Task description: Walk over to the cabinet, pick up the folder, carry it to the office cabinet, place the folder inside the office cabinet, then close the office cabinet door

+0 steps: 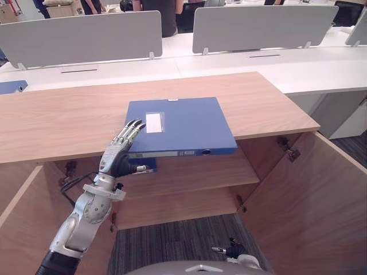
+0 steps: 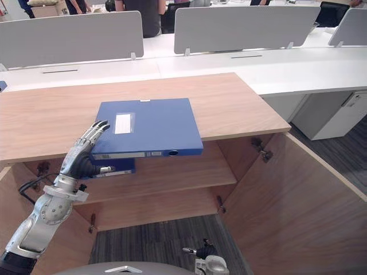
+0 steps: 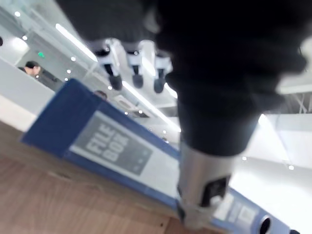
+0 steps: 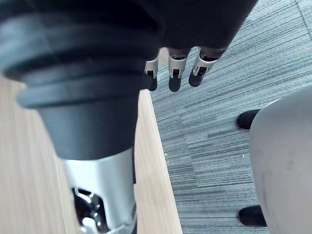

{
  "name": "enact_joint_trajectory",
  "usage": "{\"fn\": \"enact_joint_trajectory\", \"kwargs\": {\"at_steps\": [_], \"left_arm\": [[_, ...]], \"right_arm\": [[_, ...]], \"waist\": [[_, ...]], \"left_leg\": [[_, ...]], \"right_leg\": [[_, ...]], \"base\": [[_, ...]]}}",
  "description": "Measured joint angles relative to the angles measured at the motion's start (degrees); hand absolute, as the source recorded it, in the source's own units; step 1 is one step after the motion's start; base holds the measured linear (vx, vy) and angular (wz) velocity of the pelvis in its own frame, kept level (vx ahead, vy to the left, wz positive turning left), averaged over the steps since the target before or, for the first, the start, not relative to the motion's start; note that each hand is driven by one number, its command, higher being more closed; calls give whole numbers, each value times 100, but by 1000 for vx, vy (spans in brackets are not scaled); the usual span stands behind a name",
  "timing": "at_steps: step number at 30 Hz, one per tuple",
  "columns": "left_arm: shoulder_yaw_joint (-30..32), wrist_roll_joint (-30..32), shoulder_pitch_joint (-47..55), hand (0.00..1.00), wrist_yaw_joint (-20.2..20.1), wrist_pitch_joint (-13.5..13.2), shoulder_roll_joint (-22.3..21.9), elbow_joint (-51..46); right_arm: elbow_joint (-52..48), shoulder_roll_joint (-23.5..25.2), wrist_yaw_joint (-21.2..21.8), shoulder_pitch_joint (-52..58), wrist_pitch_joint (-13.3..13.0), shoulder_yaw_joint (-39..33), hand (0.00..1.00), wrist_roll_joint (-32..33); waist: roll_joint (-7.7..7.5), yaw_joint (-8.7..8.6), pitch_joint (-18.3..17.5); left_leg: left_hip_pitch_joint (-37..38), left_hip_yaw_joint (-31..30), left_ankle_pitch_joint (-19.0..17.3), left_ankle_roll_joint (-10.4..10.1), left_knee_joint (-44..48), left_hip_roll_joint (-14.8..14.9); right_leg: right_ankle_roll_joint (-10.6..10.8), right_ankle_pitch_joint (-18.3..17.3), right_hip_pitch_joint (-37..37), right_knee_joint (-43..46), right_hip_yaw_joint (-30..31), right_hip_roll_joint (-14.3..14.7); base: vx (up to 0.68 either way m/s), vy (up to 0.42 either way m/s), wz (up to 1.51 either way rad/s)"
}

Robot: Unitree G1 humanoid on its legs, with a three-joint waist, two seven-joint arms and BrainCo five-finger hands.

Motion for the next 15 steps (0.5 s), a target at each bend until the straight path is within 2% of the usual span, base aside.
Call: {"fn": "enact_joint_trajectory", "kwargs": {"at_steps": [5, 9, 15], "left_arm": [[-172, 632, -126, 0, 311, 135, 3, 4], [-195, 883, -153, 0, 426, 238, -34, 9], [-217, 1228, -283, 0, 616, 486, -401, 268]], "right_arm": [[2, -106, -8, 12, 0, 118, 0, -1], [1, -100, -62, 9, -5, 130, 0, 0], [5, -93, -161, 24, -6, 168, 0, -1]], "waist": [[-25, -52, 2], [-57, -107, -3], [-121, -132, -43]], "left_leg": [[-1, 0, 0, 0, -3, -1], [-1, 0, -1, 0, -4, -1], [-6, 3, -1, -1, -5, -3]], "right_leg": [[-13, 8, 7, -26, -1, 0], [-14, 9, 8, -29, 0, 0], [-14, 9, 7, -37, 0, 0]], "base": [[0, 0, 0], [0, 0, 0], [0, 0, 0]]}}
